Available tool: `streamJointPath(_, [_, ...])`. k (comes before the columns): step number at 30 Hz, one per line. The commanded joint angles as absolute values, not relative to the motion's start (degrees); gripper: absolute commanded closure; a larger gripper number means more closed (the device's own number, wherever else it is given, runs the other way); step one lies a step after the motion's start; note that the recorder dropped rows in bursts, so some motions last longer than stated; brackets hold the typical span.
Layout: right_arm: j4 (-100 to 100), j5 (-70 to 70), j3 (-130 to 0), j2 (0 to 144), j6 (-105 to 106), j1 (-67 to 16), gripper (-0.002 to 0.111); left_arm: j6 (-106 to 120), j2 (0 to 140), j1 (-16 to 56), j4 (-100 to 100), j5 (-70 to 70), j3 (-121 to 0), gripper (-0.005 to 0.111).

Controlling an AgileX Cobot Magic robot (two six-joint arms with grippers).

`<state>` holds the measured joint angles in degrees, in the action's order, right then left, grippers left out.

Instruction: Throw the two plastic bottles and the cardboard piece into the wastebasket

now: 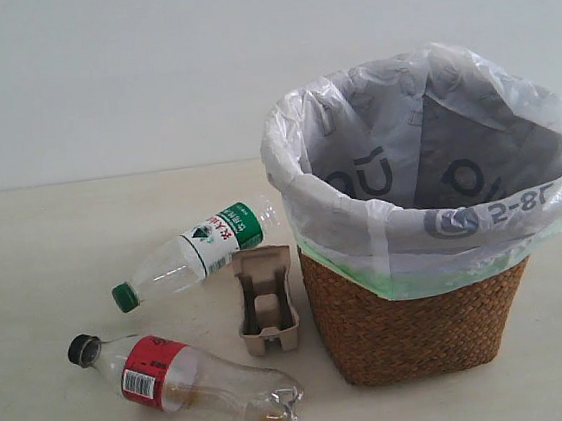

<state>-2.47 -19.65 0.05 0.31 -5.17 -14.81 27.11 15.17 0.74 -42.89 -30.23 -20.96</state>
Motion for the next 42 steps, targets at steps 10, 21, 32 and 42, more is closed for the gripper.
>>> streamJointPath(10, [-2.36, -19.05, 0.00, 0.00, -5.24, -14.90, 0.095, 75.87, 52.69, 0.73, -40.18, -60.14, -45.35, 0.103])
streamJointPath(21, [-2.36, -19.05, 0.00, 0.00, -5.24, -14.90, 0.095, 79.91, 72.30, 19.11, -20.63, -45.34, -46.77, 0.103])
streamJointPath(32, [-2.36, -19.05, 0.00, 0.00, -5.24, -14.90, 0.095, 74.12, 83.70, 25.91, -7.40, -30.80, -46.77, 0.087])
streamJointPath(42, [-2.36, -19.05, 0.00, 0.00, -5.24, -14.90, 0.095, 71.12, 86.73, 25.91, -7.38, -23.75, -46.77, 0.049])
